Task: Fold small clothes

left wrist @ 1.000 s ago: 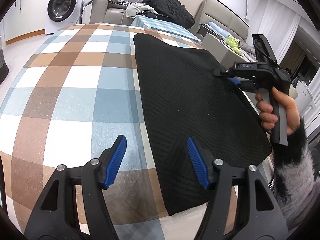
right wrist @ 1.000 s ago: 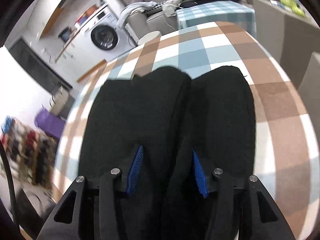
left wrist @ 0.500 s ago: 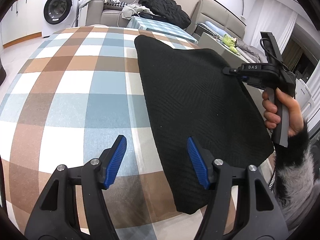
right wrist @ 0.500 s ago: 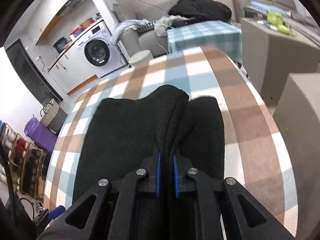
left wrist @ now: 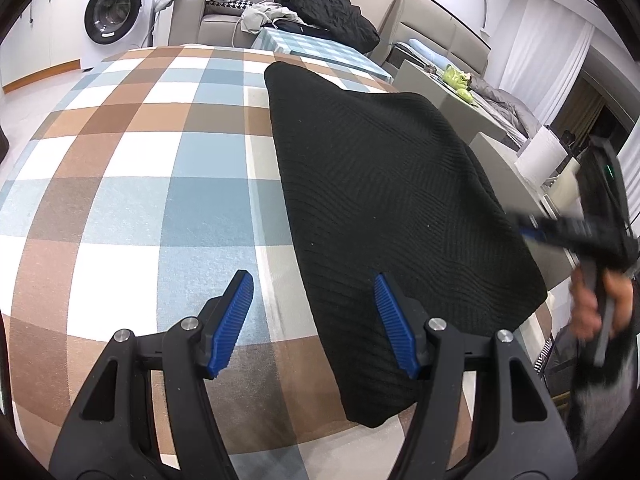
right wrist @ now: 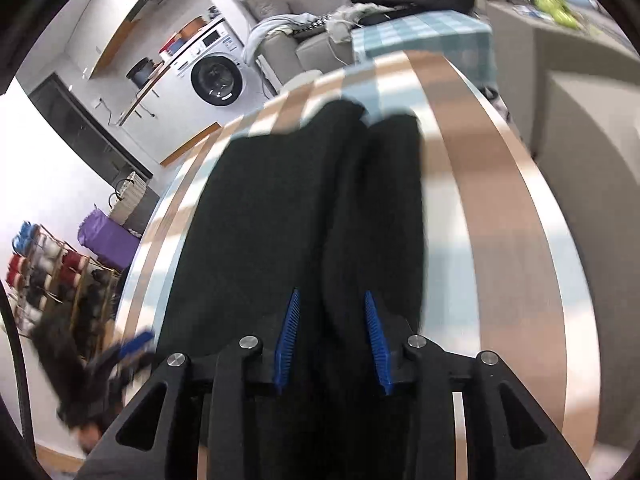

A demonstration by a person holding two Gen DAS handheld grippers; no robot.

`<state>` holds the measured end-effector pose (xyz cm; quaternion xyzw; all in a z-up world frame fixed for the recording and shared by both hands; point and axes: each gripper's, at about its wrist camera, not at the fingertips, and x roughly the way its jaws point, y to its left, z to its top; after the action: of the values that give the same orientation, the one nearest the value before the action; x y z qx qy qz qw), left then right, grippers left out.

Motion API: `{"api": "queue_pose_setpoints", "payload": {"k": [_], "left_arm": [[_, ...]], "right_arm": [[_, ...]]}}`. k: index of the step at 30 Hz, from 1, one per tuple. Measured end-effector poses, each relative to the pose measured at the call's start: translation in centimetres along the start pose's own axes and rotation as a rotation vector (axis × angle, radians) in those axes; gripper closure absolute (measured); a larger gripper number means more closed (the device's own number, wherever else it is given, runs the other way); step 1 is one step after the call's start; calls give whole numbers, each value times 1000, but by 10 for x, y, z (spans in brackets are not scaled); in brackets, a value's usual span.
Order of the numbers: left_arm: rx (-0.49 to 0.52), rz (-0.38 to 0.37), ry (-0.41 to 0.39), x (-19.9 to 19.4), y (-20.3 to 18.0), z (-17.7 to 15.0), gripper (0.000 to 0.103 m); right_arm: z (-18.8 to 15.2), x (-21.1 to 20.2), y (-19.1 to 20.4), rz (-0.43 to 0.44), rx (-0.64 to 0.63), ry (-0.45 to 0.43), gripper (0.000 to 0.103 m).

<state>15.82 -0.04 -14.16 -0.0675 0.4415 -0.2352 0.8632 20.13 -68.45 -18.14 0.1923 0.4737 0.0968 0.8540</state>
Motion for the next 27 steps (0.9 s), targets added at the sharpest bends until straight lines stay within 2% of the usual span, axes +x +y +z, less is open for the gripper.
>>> {"api": "queue_pose_setpoints", "payload": {"k": [3,6,8,11,12,18,21,24,27], "left_arm": [[13,-5,5,1,-3,-1,42],[18,-12,13,2,-6,0,42],[32,-10,10,1,-10,0,42],[44,-12,5,-1,-15,0,42],[45,-12,6,-1,-15,0,42],[46,-3,11,2,-19,1,42],[51,0,7,3,-22,5,42],[54,2,2,3,-23,8,42],[50,6,-2,3,-22,12,42]], "right_arm": [[-31,-17,-14,-15,71,-43,71],[-45,-22,-15,-19,61,-43,87],[-49,-28,-13,23,53,-48,87],[-50,-27,-12,-70,21,-31,87],[-47,-26,-15,-68,31,-25,86],[7,-19,-16,-91,23,-120,78],[41,3,-8,-96,-17,-115,78],[73,34,1,-105,-59,-63,78],[85,48,3,-102,-65,-30,78]]}}
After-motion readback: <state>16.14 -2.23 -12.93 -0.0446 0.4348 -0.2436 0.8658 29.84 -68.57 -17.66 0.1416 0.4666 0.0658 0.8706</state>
